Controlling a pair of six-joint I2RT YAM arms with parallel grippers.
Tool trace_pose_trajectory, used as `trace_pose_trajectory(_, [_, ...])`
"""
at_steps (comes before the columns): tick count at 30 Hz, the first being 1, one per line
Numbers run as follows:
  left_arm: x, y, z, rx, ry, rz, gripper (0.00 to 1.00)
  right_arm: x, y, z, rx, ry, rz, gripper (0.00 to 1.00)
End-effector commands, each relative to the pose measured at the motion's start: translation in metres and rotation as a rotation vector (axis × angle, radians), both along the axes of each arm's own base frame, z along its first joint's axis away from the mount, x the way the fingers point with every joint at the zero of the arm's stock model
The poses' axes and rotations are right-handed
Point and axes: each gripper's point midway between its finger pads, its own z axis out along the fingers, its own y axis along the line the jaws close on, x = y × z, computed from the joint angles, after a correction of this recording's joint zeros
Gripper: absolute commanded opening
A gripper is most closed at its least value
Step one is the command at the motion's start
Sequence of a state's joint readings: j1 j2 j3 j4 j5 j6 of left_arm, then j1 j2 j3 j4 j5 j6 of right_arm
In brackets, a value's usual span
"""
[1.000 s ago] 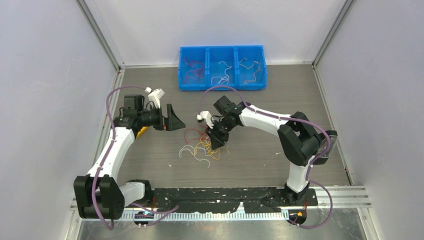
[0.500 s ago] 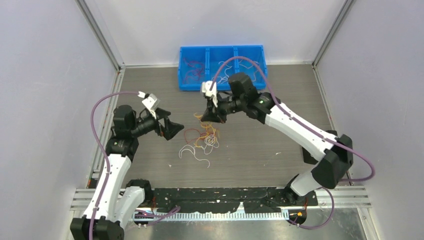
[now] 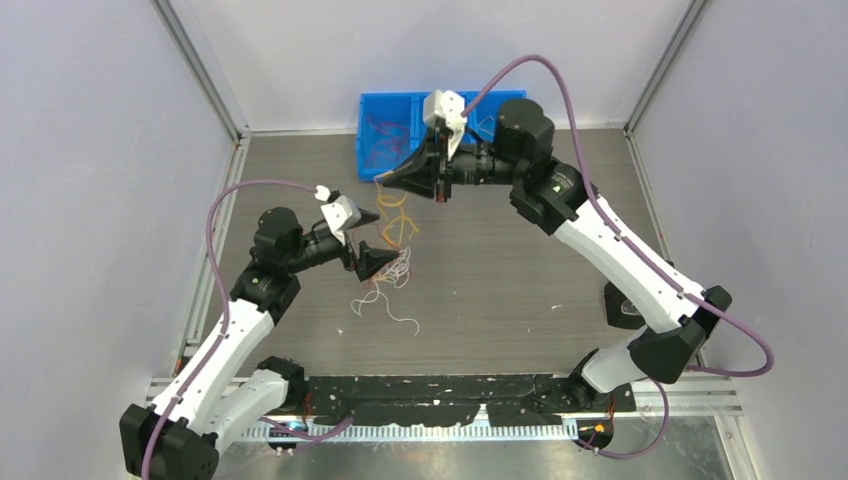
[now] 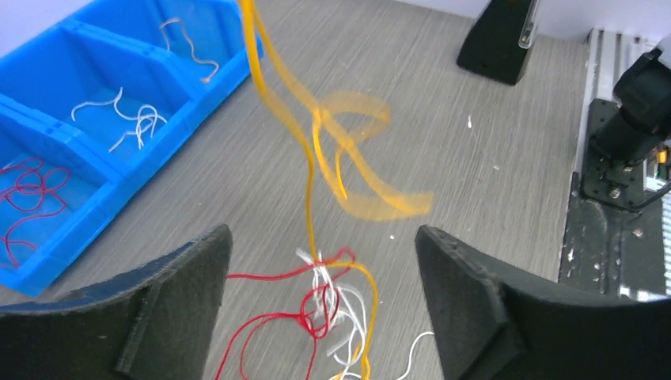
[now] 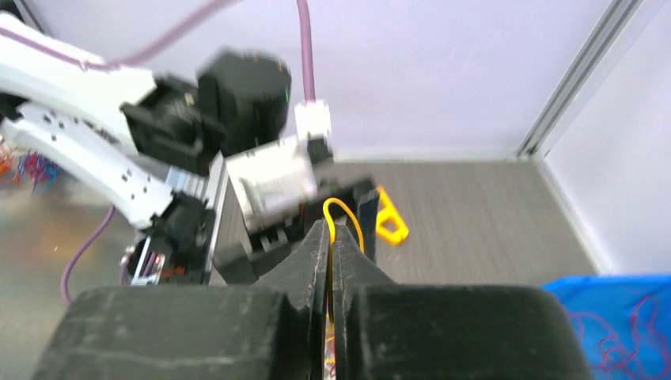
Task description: Untangle the cables
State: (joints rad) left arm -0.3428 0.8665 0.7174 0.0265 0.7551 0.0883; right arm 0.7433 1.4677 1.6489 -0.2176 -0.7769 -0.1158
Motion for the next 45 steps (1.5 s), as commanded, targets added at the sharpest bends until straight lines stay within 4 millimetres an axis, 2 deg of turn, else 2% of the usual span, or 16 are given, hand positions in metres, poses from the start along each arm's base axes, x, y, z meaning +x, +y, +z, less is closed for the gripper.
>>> trace_pose_trajectory(1, [0.006, 0.000, -0.025, 0.022, 0.007, 0.013, 0.79, -0.011, -0.014, 0.101, 0.230, -0.124, -0.037, 0.05])
trace_pose_trajectory(6, [-0.005, 0.009, -0.088, 0.124, 0.102, 0.018, 0.46, -0.021, -0.032, 0.155, 0.364, -0.170, -0.070, 0.05])
trace_pose_trajectory(11, [-0.012, 0.025, -0.113, 0.197, 0.131, 0.054, 0.11, -0.023, -0.053, 0.192, 0.464, -0.204, -0.116, 0.05])
trace_pose_trajectory(13, [-0.014, 0.033, -0.122, 0.244, 0.131, 0.068, 0.02, -0.024, -0.060, 0.204, 0.499, -0.218, -0.134, 0.05])
trace_pose_trajectory(18, [-0.029, 0.054, -0.139, 0.356, 0.114, 0.056, 0.00, -0.020, -0.073, 0.214, 0.532, -0.256, -0.188, 0.05])
trace_pose_trajectory(22, [-0.037, 0.070, -0.150, 0.414, 0.124, 0.061, 0.00, -0.020, -0.076, 0.207, 0.526, -0.254, -0.203, 0.05])
trace_pose_trajectory(23, [-0.037, 0.072, -0.144, 0.400, 0.124, 0.068, 0.09, -0.019, -0.075, 0.202, 0.515, -0.248, -0.201, 0.05])
trace_pose_trajectory(24, [-0.037, 0.070, -0.130, 0.357, 0.112, 0.067, 0.35, -0.020, -0.075, 0.199, 0.508, -0.248, -0.195, 0.05])
trace_pose_trajectory(26, [-0.033, 0.059, -0.084, 0.232, 0.046, 0.055, 0.83, -0.018, -0.072, 0.186, 0.481, -0.230, -0.190, 0.05])
trace_pose_trajectory(27, [-0.031, 0.053, -0.054, 0.153, 0.017, 0.062, 0.98, -0.013, -0.067, 0.171, 0.455, -0.208, -0.191, 0.05])
trace_pose_trajectory(31, [-0.023, 0.028, 0.046, -0.046, -0.085, 0.067, 1.00, -0.006, -0.060, 0.138, 0.400, -0.162, -0.191, 0.05])
trace_pose_trajectory(35, [-0.018, 0.006, 0.141, -0.183, -0.264, 0.050, 1.00, -0.003, -0.056, 0.123, 0.378, -0.133, -0.188, 0.05])
trace_pose_trajectory(38, [-0.019, -0.016, 0.189, -0.262, -0.343, -0.009, 0.99, -0.002, -0.054, 0.120, 0.374, -0.114, -0.182, 0.05])
trace_pose_trajectory(41, [-0.017, -0.041, 0.204, -0.303, -0.347, -0.083, 0.98, -0.003, -0.050, 0.121, 0.381, -0.103, -0.168, 0.05])
trace_pose_trajectory(43, [-0.011, -0.061, 0.183, -0.285, -0.303, -0.135, 0.90, -0.005, -0.049, 0.125, 0.395, -0.103, -0.162, 0.05])
trace_pose_trajectory(45, [0.004, -0.074, 0.143, -0.251, -0.222, -0.134, 0.72, -0.007, -0.050, 0.134, 0.421, -0.102, -0.160, 0.06])
